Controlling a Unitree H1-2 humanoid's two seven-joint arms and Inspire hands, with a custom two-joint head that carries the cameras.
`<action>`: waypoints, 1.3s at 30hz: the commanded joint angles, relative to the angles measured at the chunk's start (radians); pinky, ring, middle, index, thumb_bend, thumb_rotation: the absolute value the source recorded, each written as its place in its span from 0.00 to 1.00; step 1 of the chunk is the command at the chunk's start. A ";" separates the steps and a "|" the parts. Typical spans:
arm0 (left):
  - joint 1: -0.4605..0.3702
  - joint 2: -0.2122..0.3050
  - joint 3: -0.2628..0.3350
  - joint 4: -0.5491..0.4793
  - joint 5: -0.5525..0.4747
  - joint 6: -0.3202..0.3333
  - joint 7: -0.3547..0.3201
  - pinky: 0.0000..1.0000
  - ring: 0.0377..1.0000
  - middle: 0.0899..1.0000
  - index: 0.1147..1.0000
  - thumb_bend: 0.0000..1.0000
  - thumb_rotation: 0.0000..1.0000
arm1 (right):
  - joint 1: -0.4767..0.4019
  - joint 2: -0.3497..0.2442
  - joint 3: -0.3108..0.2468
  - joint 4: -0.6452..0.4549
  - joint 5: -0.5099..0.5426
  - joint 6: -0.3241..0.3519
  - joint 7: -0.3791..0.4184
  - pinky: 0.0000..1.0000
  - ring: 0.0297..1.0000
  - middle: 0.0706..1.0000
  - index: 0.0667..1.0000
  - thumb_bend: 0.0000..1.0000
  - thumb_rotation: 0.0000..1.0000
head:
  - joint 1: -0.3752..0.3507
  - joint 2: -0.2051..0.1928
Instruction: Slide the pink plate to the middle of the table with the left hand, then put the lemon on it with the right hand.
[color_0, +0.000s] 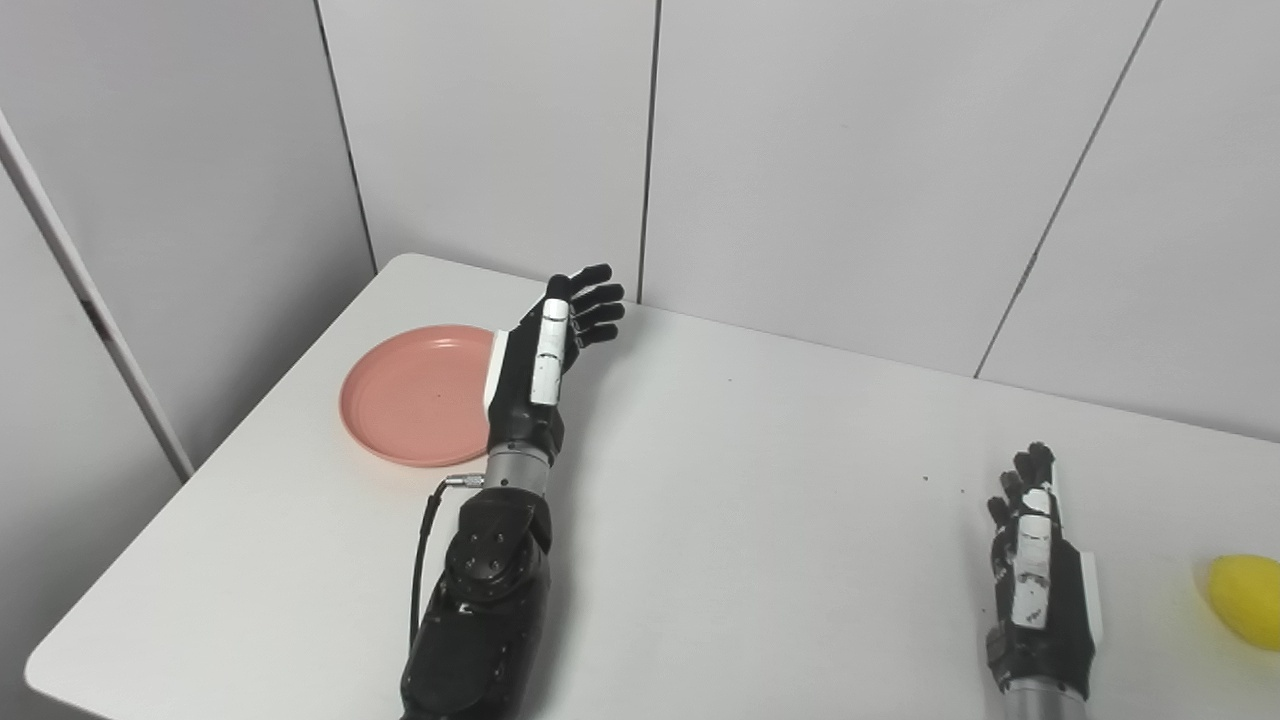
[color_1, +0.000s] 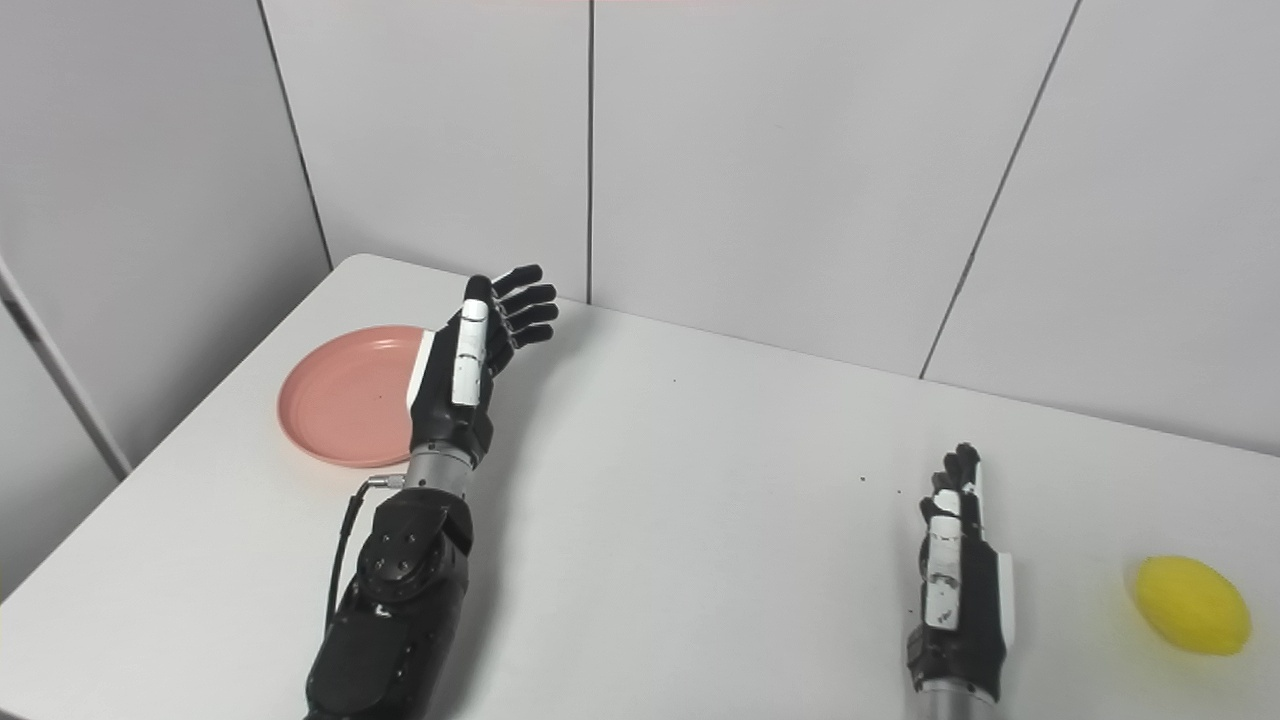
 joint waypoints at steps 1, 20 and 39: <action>-0.061 0.045 0.014 -0.024 0.025 -0.017 0.018 0.68 0.68 0.67 0.63 0.71 1.00 | 0.007 -0.001 0.000 0.018 -0.007 -0.048 0.006 1.00 1.00 1.00 1.00 0.75 0.99 | 0.000 0.001; -0.117 0.233 0.156 0.061 -0.048 0.013 0.024 0.73 0.71 0.69 0.66 0.75 1.00 | -0.004 0.012 -0.010 0.025 0.006 -0.059 -0.003 1.00 1.00 1.00 1.00 0.73 0.94 | 0.040 -0.030; -0.101 0.337 0.246 0.244 -0.080 -0.055 0.046 0.73 0.73 0.72 0.70 0.77 1.00 | -0.002 0.015 -0.009 0.013 0.015 -0.049 -0.002 1.00 1.00 1.00 1.00 0.72 0.95 | 0.054 -0.046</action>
